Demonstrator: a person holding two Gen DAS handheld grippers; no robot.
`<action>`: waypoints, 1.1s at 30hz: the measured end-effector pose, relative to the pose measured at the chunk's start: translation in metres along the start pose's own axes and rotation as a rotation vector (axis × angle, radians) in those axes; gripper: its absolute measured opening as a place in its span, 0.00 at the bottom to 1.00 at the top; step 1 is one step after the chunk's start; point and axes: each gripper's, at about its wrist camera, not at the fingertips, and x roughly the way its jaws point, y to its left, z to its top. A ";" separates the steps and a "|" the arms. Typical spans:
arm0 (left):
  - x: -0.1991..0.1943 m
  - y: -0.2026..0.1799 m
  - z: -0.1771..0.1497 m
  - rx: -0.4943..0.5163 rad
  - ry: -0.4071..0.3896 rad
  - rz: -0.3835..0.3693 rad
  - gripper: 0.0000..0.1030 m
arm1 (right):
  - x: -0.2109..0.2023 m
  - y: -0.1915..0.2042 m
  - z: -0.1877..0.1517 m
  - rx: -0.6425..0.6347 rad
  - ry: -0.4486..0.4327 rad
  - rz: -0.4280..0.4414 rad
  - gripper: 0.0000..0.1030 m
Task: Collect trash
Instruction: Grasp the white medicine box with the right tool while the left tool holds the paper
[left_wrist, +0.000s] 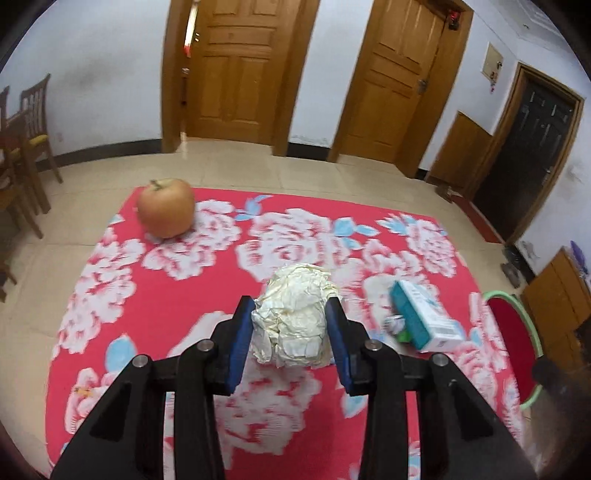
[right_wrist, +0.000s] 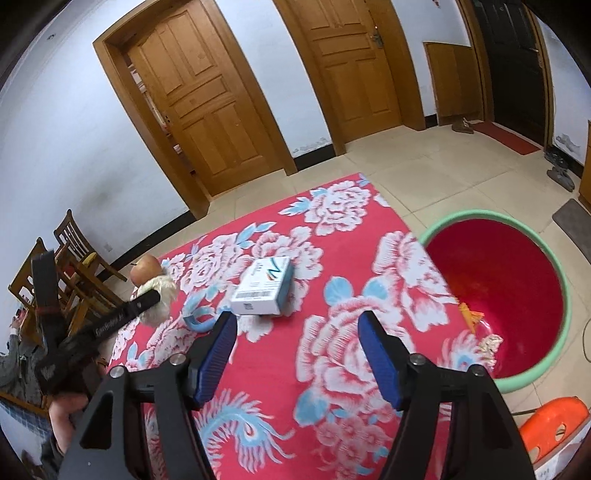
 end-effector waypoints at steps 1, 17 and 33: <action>0.002 0.006 -0.002 -0.008 0.001 0.010 0.39 | 0.004 0.003 0.000 0.001 0.005 0.004 0.71; 0.016 0.039 -0.017 -0.090 0.002 0.043 0.39 | 0.085 0.044 0.012 -0.089 0.067 -0.085 0.79; 0.017 0.038 -0.020 -0.091 0.003 0.042 0.39 | 0.114 0.041 0.014 -0.086 0.080 -0.096 0.69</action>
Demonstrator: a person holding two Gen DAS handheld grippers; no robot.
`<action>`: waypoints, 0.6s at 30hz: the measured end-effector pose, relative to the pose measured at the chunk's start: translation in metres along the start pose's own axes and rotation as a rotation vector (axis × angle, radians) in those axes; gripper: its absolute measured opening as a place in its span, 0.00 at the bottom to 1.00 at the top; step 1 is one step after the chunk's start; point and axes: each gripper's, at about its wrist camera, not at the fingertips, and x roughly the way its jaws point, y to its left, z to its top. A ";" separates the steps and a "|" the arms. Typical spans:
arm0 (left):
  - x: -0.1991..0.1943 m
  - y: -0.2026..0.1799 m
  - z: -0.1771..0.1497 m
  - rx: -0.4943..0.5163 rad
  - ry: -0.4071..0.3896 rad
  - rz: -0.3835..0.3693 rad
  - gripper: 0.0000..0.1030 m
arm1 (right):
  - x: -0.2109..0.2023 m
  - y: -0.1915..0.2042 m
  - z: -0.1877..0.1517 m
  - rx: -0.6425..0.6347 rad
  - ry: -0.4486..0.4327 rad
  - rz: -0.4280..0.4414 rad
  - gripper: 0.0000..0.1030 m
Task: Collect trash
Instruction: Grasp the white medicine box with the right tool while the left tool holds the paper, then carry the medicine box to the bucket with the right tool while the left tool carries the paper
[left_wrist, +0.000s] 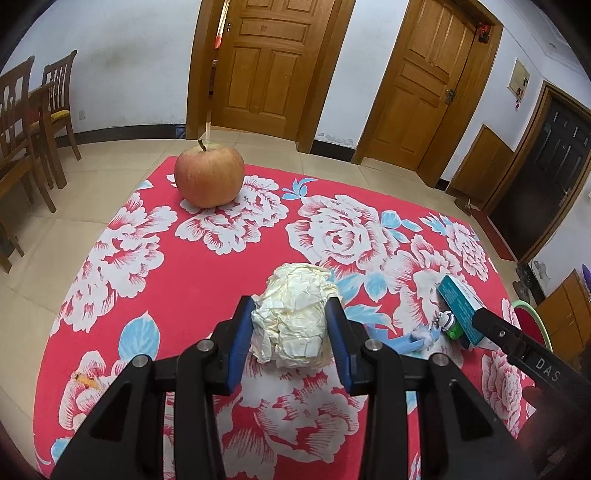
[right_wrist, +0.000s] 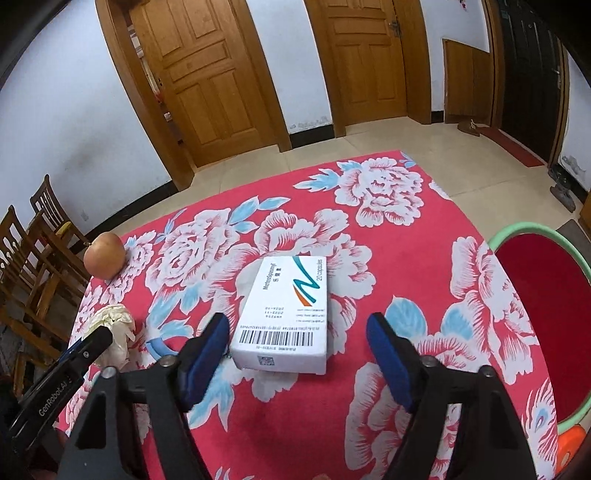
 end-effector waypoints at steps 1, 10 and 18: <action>0.000 0.000 0.000 -0.002 0.001 -0.001 0.39 | 0.001 0.000 0.000 -0.001 0.002 0.004 0.67; 0.000 0.000 -0.001 0.002 0.000 -0.013 0.39 | -0.006 0.000 -0.004 -0.010 0.000 0.029 0.51; -0.003 0.001 0.001 -0.004 -0.003 -0.027 0.39 | -0.046 -0.002 -0.008 -0.013 -0.074 0.065 0.51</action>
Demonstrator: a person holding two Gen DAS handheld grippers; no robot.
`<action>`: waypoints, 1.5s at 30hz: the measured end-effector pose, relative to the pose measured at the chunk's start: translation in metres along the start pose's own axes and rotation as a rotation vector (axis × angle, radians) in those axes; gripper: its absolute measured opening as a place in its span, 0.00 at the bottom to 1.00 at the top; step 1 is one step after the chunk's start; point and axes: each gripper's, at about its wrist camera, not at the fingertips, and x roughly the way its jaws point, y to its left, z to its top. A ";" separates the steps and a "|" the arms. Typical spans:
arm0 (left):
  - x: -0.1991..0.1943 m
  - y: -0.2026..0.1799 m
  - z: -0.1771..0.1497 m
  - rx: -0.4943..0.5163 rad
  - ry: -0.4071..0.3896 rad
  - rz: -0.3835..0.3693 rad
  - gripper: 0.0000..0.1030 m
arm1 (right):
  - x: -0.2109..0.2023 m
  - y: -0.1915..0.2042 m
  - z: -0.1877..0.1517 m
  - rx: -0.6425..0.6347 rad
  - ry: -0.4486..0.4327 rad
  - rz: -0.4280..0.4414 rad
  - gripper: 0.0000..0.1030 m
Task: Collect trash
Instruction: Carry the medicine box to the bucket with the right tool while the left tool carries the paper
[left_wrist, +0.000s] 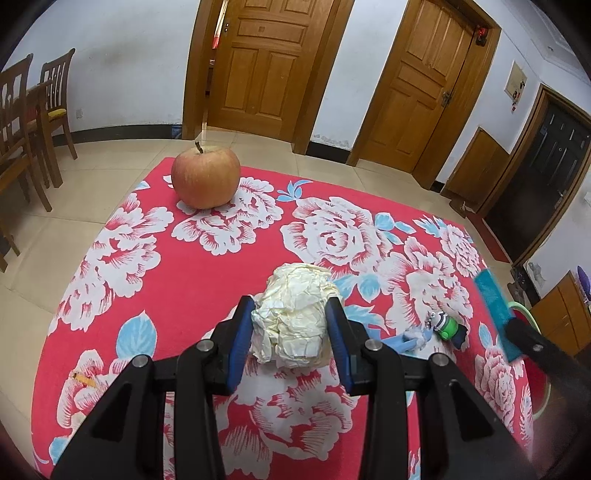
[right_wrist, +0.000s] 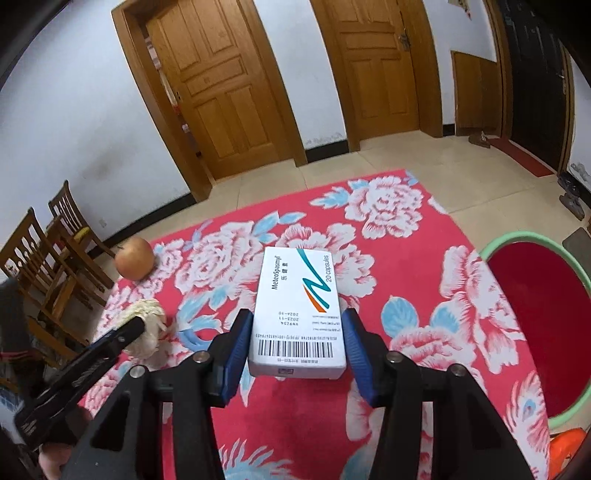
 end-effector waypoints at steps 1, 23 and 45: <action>0.000 0.000 0.000 0.001 0.001 -0.001 0.39 | -0.005 -0.001 0.000 0.002 -0.011 -0.003 0.51; -0.035 -0.019 0.006 0.024 -0.067 -0.084 0.39 | -0.116 -0.075 -0.016 0.180 -0.201 -0.122 0.51; -0.071 -0.141 -0.015 0.201 -0.028 -0.275 0.39 | -0.112 -0.189 -0.052 0.403 -0.152 -0.200 0.52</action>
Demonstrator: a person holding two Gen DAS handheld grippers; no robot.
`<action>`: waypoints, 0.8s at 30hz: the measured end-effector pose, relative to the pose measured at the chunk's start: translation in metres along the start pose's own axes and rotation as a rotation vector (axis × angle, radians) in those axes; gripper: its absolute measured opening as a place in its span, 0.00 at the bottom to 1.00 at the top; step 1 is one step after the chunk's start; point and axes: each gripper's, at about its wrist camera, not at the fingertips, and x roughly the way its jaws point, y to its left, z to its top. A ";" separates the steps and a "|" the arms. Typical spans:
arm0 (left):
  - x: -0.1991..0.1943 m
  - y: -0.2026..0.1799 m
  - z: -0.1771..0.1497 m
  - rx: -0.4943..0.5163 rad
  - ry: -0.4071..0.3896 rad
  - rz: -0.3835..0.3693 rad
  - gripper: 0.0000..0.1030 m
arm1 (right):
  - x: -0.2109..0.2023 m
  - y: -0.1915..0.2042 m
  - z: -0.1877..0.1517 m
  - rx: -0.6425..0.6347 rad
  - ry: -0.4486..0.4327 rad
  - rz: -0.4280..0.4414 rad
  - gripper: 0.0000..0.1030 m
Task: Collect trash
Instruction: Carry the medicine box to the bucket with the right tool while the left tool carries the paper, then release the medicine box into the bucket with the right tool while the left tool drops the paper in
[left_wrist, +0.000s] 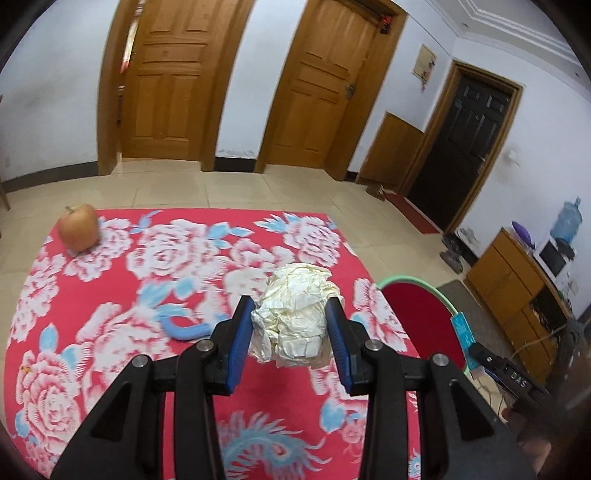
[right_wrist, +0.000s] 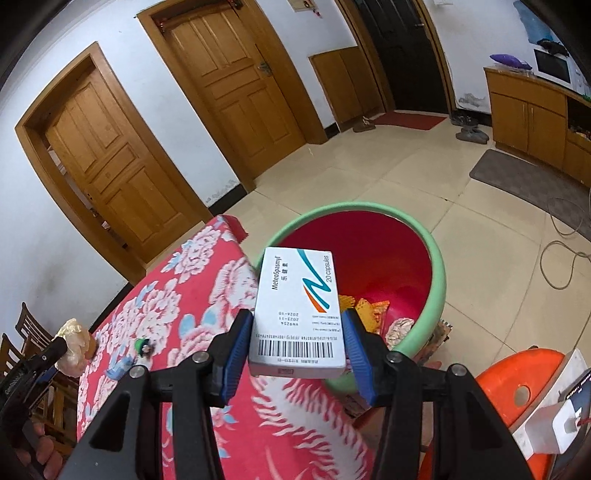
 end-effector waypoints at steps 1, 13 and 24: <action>0.005 -0.008 0.000 0.014 0.008 -0.004 0.39 | 0.003 -0.002 0.001 0.003 0.003 -0.001 0.52; 0.043 -0.086 -0.005 0.176 0.074 -0.081 0.39 | 0.009 -0.040 0.009 0.063 -0.017 0.009 0.52; 0.087 -0.160 -0.020 0.333 0.137 -0.162 0.39 | -0.015 -0.067 0.009 0.145 -0.059 0.025 0.69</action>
